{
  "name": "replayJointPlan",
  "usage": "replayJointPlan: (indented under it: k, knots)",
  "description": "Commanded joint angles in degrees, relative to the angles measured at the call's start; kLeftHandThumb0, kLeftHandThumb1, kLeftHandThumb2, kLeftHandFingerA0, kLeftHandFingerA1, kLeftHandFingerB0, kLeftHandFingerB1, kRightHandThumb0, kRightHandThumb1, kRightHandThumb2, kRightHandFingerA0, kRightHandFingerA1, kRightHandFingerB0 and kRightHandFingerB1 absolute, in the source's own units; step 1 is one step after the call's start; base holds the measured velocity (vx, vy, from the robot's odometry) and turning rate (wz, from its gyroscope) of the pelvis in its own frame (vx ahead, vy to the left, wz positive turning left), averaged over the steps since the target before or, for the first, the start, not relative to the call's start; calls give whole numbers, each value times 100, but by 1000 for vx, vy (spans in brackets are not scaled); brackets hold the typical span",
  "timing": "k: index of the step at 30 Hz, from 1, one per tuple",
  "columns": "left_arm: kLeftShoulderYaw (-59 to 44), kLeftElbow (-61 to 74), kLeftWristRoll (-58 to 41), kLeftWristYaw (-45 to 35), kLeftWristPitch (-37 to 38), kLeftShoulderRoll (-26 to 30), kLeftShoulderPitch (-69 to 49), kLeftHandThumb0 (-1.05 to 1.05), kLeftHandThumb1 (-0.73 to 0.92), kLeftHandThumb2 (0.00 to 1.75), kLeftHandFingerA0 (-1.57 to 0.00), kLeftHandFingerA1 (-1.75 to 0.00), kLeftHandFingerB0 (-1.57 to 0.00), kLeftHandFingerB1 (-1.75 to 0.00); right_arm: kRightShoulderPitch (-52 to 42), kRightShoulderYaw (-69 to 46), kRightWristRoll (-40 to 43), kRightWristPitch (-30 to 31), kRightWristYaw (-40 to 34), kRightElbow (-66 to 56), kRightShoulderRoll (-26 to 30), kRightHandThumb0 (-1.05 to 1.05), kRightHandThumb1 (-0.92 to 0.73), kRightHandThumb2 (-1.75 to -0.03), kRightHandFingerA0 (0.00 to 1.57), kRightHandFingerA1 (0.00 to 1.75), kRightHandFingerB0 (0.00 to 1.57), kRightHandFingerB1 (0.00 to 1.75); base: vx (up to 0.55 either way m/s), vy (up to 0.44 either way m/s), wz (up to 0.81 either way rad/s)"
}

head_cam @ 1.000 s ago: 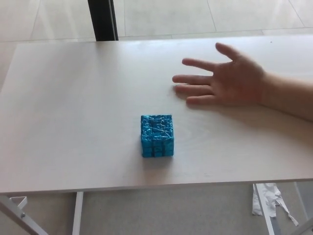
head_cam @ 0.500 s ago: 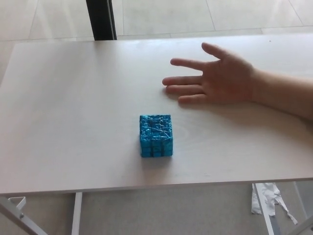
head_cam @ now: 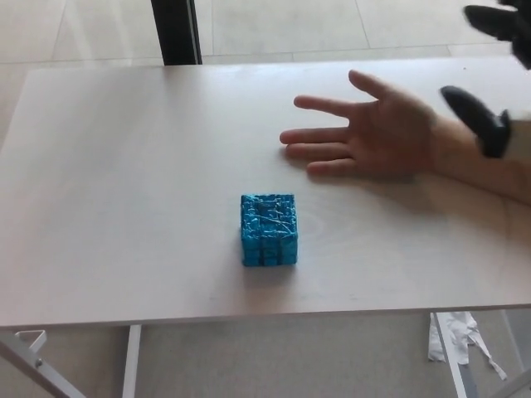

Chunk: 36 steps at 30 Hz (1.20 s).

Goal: The robot uses its right hand to pick up a cube kept in the middle of the desk infront of it and hands it to a person

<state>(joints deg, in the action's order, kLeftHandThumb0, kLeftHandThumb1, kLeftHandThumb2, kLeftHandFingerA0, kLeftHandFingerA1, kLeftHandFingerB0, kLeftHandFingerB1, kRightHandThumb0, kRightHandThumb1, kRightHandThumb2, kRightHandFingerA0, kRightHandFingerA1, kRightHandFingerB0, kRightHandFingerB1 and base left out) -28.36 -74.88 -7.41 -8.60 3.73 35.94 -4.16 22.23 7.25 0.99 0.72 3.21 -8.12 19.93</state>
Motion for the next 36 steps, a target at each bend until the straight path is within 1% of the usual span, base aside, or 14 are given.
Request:
replayJointPlan:
  k: [1, 8, 9, 10, 14, 15, 17, 22, 23, 30, 31, 32, 35, 36]
  knots:
    - [323, 17, 223, -36, 157, 61, -99, -72, 65, 60, -86, -82, -53, -42, 932, 2016, -1883, 1090, 899, 467, -184, -80, -62, -59, 26, 52, 27, 34, 0, 0, 0]
    - [371, 1, 173, -3, 79, 70, -54, -70, 63, 60, -85, -71, -50, -42, 1158, 2585, -2223, 819, 714, 1248, -257, -83, -63, -60, 25, 60, 26, 40, 0, 0, 0]
    - [390, -1, 177, -22, 108, 79, -47, -74, 54, 96, -83, -78, -48, -56, 1274, 2742, -2378, 866, 711, 1404, -290, -85, -65, -60, 23, 63, 24, 43, 0, 0, 0]
    - [400, 3, 173, -39, 150, 86, -58, -71, 64, 60, -82, -74, -56, -43, 1345, 2789, -2347, 975, 795, 1426, -303, -84, -65, -60, 22, 58, 24, 39, 0, 0, 0]
    - [519, 39, 225, -6, 110, 126, -33, -72, 63, 60, -84, -71, -54, -41, 1595, 3031, -2539, 969, 691, 1729, -406, -83, -65, -60, 26, 60, 28, 39, 0, 0, 0]
    - [567, 49, 255, -1, 112, 137, -36, -76, 54, 96, -83, -80, -44, -54, 1645, 3102, -2617, 995, 662, 1781, -429, -83, -65, -60, 24, 62, 28, 41, 0, 0, 0]
    - [580, 64, 218, -13, 113, 135, -39, -70, 64, 60, -81, -76, -50, -41, 1684, 3185, -2682, 991, 597, 1890, -490, -82, -65, -60, 24, 63, 28, 42, 0, 0, 0]
    - [763, 50, 297, -43, 140, 163, -32, -72, 66, 60, -73, -72, -52, -43, 1847, 3630, -3121, 1108, 574, 2223, -592, -80, -64, -60, 23, 62, 29, 43, 0, 0, 0]
    - [785, 50, 295, -34, 141, 163, -30, -74, 54, 97, -78, -87, -46, -56, 1842, 3656, -3152, 1103, 548, 2248, -591, -80, -64, -60, 24, 64, 30, 43, 0, 0, 0]
    - [885, 17, 285, 0, 96, 171, 29, -70, 65, 60, -79, -80, -55, -44, 1876, 4101, -3776, 1001, 170, 2649, -622, -82, -62, -60, 25, 68, 35, 46, 0, 0, 0]
    - [888, 29, 268, -27, 82, 180, 33, -71, 64, 60, -85, -90, -57, -44, 1882, 4121, -3801, 975, 137, 2719, -638, -82, -48, -90, 27, 67, 30, 53, 0, 0, 0]
    - [943, 35, 314, -38, 100, 192, 30, -71, 66, 60, -77, -82, -58, -44, 1877, 4156, -3846, 998, 134, 2749, -656, -84, -64, -60, 25, 67, 35, 46, 0, 0, 0]
    - [988, 31, 322, -24, 137, 185, 22, -71, 66, 60, -74, -78, -58, -45, 1867, 4254, -3988, 1227, 322, 2711, -704, -84, -66, -60, 19, 61, 32, 45, 0, 0, 0]
    - [1009, 36, 335, -23, 172, 183, 8, -70, 66, 60, -73, -75, -59, -46, 1841, 4284, -4014, 1308, 382, 2698, -737, -83, -49, -91, 20, 62, 26, 52, 0, 0, 0]
